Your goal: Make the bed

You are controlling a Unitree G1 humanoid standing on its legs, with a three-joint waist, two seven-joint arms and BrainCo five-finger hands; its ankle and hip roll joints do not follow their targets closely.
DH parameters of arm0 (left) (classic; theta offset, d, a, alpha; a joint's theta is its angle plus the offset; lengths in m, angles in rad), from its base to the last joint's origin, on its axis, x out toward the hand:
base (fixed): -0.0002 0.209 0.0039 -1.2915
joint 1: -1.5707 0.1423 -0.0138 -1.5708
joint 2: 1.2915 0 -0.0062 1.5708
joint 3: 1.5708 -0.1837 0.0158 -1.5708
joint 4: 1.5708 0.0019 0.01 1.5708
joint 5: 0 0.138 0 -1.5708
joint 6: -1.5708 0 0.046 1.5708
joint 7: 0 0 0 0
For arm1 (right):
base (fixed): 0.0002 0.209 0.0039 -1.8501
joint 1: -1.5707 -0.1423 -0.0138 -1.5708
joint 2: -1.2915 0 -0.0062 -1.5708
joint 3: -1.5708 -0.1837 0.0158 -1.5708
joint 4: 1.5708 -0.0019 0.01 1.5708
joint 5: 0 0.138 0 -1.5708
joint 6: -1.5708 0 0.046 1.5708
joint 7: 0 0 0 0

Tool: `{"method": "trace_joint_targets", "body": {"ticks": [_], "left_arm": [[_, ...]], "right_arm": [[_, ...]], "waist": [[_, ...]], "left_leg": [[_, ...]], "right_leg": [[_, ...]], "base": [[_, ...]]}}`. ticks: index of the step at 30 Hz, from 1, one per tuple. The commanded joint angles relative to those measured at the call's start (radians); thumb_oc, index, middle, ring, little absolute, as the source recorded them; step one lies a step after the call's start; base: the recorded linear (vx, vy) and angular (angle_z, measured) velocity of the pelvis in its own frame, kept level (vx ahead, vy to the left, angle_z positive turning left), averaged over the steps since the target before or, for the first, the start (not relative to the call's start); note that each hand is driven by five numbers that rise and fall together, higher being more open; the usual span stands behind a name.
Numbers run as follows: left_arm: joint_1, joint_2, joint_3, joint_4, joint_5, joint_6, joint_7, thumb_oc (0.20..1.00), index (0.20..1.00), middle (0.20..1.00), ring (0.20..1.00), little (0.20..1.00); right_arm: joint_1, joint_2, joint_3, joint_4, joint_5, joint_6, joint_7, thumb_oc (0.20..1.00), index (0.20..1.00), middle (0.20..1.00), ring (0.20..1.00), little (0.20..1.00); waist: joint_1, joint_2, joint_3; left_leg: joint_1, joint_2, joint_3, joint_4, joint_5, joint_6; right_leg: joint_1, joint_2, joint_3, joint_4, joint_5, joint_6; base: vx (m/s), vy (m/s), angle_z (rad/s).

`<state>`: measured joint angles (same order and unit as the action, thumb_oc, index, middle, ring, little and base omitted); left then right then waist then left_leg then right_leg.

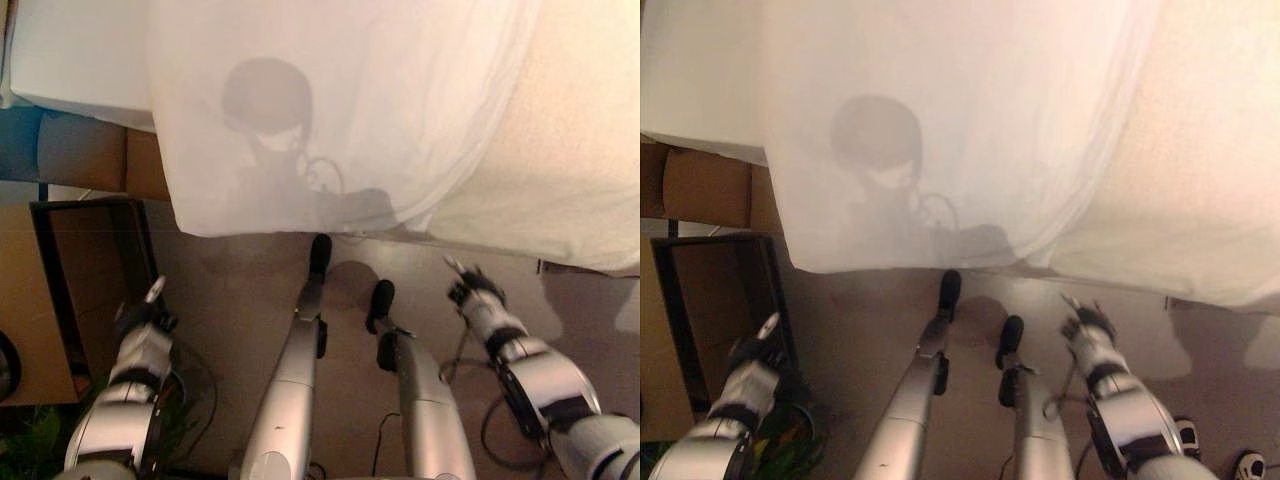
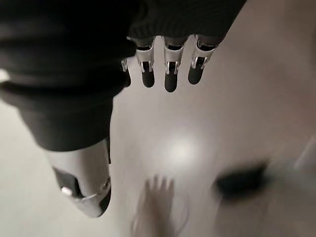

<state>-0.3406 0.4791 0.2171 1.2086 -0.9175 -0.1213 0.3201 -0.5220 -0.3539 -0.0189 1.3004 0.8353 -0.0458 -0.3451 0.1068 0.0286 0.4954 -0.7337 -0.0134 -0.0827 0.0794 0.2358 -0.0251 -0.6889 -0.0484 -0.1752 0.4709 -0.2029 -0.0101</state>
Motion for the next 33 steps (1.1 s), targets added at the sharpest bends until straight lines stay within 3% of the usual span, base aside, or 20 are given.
{"method": "trace_joint_targets", "body": {"ticks": [1, 7, 9, 10, 13, 15, 16, 17, 18, 19, 20, 21, 25, 27, 28, 33], "left_arm": [[0.041, -0.046, 0.028, 0.031, 0.032, -0.036, 0.040, 1.000, 1.000, 1.000, 1.000, 1.000], [0.136, -0.111, 0.019, 0.017, 0.074, -0.048, 0.023, 1.000, 1.000, 1.000, 1.000, 1.000], [0.170, -0.138, -0.017, 0.000, 0.152, -0.038, -0.011, 1.000, 1.000, 1.000, 1.000, 1.000], [0.171, -0.143, -0.083, -0.027, 0.251, -0.038, -0.042, 1.000, 1.000, 1.000, 1.000, 1.000], [0.207, -0.136, -0.167, -0.107, 0.405, -0.034, -0.079, 1.000, 1.000, 1.000, 1.000, 1.000], [0.246, -0.116, -0.249, -0.181, 0.557, -0.028, -0.102, 1.000, 1.000, 1.000, 1.000, 1.000], [0.246, -0.115, -0.249, -0.181, 0.557, -0.028, -0.102, 1.000, 1.000, 1.000, 1.000, 1.000], [0.287, -0.091, -0.349, -0.249, 0.738, -0.025, -0.151, 1.000, 1.000, 1.000, 1.000, 1.000], [0.287, -0.091, -0.349, -0.249, 0.738, -0.024, -0.151, 1.000, 1.000, 1.000, 1.000, 1.000], [0.302, -0.087, -0.363, -0.252, 0.772, -0.023, -0.169, 1.000, 1.000, 1.000, 1.000, 1.000], [0.310, -0.110, -0.373, -0.227, 0.783, -0.013, -0.190, 1.000, 1.000, 1.000, 1.000, 1.000], [0.302, -0.123, -0.387, -0.213, 0.800, -0.012, -0.202, 1.000, 1.000, 1.000, 1.000, 1.000], [0.288, -0.183, -0.361, -0.104, 0.811, 0.021, -0.196, 1.000, 1.000, 1.000, 1.000, 1.000], [0.289, -0.202, -0.342, -0.060, 0.803, 0.031, -0.193, 1.000, 1.000, 1.000, 1.000, 1.000], [0.296, -0.228, -0.293, 0.010, 0.771, 0.051, -0.196, 1.000, 1.000, 1.000, 1.000, 1.000], [0.289, -0.234, -0.291, 0.092, 0.826, 0.080, -0.190, 1.000, 1.000, 1.000, 1.000, 1.000]], "right_arm": [[0.080, -0.068, -0.089, -0.017, -0.015, -0.044, -0.068, 1.000, 1.000, 1.000, 1.000, 1.000], [0.195, -0.090, -0.169, -0.040, -0.043, -0.077, -0.089, 1.000, 1.000, 1.000, 1.000, 1.000], [0.228, -0.122, -0.159, -0.059, -0.106, -0.065, -0.060, 1.000, 1.000, 1.000, 1.000, 1.000], [0.237, -0.126, -0.136, -0.070, -0.120, -0.063, -0.015, 1.000, 1.000, 1.000, 1.000, 1.000], [0.287, -0.151, -0.073, -0.093, -0.259, -0.037, 0.042, 1.000, 1.000, 1.000, 1.000, 1.000], [0.317, -0.161, 0.003, -0.144, -0.383, -0.034, 0.074, 1.000, 1.000, 1.000, 1.000, 1.000], [0.317, -0.161, 0.003, -0.144, -0.383, -0.034, 0.074, 1.000, 1.000, 1.000, 1.000, 1.000], [0.349, -0.197, 0.109, -0.210, -0.590, -0.030, 0.109, 1.000, 1.000, 1.000, 1.000, 1.000], [0.350, -0.197, 0.109, -0.210, -0.590, -0.030, 0.109, 1.000, 1.000, 1.000, 1.000, 1.000], [0.351, -0.204, 0.123, -0.202, -0.635, -0.019, 0.113, 1.000, 1.000, 1.000, 1.000, 1.000], [0.348, -0.194, 0.171, -0.212, -0.689, -0.009, 0.146, 1.000, 1.000, 1.000, 1.000, 1.000], [0.349, -0.177, 0.185, -0.204, -0.706, -0.003, 0.151, 1.000, 1.000, 1.000, 1.000, 1.000], [0.369, -0.096, 0.220, -0.160, -0.755, 0.020, 0.181, 1.000, 1.000, 1.000, 1.000, 1.000], [0.372, -0.081, 0.223, -0.151, -0.767, 0.026, 0.183, 1.000, 1.000, 1.000, 1.000, 1.000], [0.379, -0.043, 0.207, -0.122, -0.758, 0.038, 0.197, 1.000, 1.000, 1.000, 1.000, 1.000], [0.377, 0.017, 0.230, -0.070, -0.803, 0.058, 0.206, 1.000, 1.000, 1.000, 1.000, 1.000]], "waist": [[-0.025, 0.022, 0.025], [-0.051, 0.052, 0.025], [-0.061, 0.065, 0.025], [-0.068, 0.068, 0.025], [-0.064, 0.068, 0.002], [-0.064, 0.055, -0.043], [-0.063, 0.054, -0.041], [-0.066, 0.031, -0.091], [-0.067, 0.031, -0.094], [-0.069, 0.026, -0.116], [-0.071, 0.013, -0.158], [-0.073, 0.011, -0.179], [-0.085, 0.010, -0.260], [-0.082, 0.005, -0.269], [-0.075, -0.003, -0.292], [-0.072, 0.007, -0.291]], "left_leg": [[0.064, -0.032, 0.067, 0.064, -0.122, -0.033], [0.246, 0.001, 0.044, 0.015, -0.075, -0.062], [0.338, 0.025, 0.044, -0.012, -0.039, -0.087], [0.375, 0.038, 0.045, -0.038, -0.015, -0.101], [0.425, 0.044, 0.040, -0.071, 0.023, -0.114], [0.458, 0.029, 0.039, -0.053, -0.012, -0.094], [0.462, 0.028, 0.040, -0.052, -0.014, -0.095], [0.519, -0.006, 0.068, -0.002, -0.106, -0.065], [0.517, -0.006, 0.067, -0.002, -0.105, -0.065], [0.544, -0.023, 0.075, 0.017, -0.141, -0.055], [0.598, -0.057, 0.088, 0.076, -0.216, -0.038], [0.631, -0.067, 0.088, 0.092, -0.236, -0.033], [0.732, -0.059, 0.086, -0.034, -0.237, -0.007], [0.748, -0.066, 0.081, -0.047, -0.236, 0.001], [0.778, -0.071, 0.083, -0.086, -0.236, 0.020], [0.813, -0.049, 0.108, -0.137, -0.207, 0.040]], "right_leg": [[0.129, -0.026, 0.013, -0.232, 0.151, 0.068], [0.283, -0.010, -0.011, -0.194, 0.091, 0.048], [0.387, -0.008, -0.029, -0.218, 0.084, 0.045], [0.433, -0.005, -0.040, -0.241, 0.087, 0.046], [0.507, 0.004, -0.058, -0.301, 0.108, 0.048], [0.528, 0.007, -0.066, -0.347, 0.141, 0.055], [0.531, 0.006, -0.065, -0.345, 0.138, 0.055], [0.548, -0.011, -0.071, -0.382, 0.186, 0.078], [0.546, -0.011, -0.071, -0.383, 0.188, 0.078], [0.554, -0.013, -0.065, -0.393, 0.197, 0.085], [0.573, -0.024, -0.055, -0.399, 0.209, 0.095], [0.581, -0.023, -0.050, -0.399, 0.218, 0.100], [0.599, -0.012, -0.038, -0.411, 0.245, 0.118], [0.607, -0.012, -0.030, -0.417, 0.252, 0.119], [0.608, -0.014, -0.022, -0.412, 0.265, 0.128], [0.576, -0.031, -0.048, -0.268, 0.240, 0.142]], "base": [[-0.04, -0.043, 0.05], [-0.09, -0.111, -0.01], [-0.16, -0.188, 0.15], [-0.13, -0.136, 0.23], [-0.11, -0.105, 0.29], [-0.12, -0.070, 0.02], [-0.13, -0.054, -0.02], [-0.08, -0.028, 0.05], [-0.10, -0.024, 0.04], [-0.06, 0.016, -0.02], [-0.07, 0.034, 0.03], [-0.08, 0.048, 0.03], [-0.06, 0.096, -0.15], [-0.04, 0.112, -0.25], [-0.06, 0.144, -0.19], [-0.11, 0.111, -0.37]]}}
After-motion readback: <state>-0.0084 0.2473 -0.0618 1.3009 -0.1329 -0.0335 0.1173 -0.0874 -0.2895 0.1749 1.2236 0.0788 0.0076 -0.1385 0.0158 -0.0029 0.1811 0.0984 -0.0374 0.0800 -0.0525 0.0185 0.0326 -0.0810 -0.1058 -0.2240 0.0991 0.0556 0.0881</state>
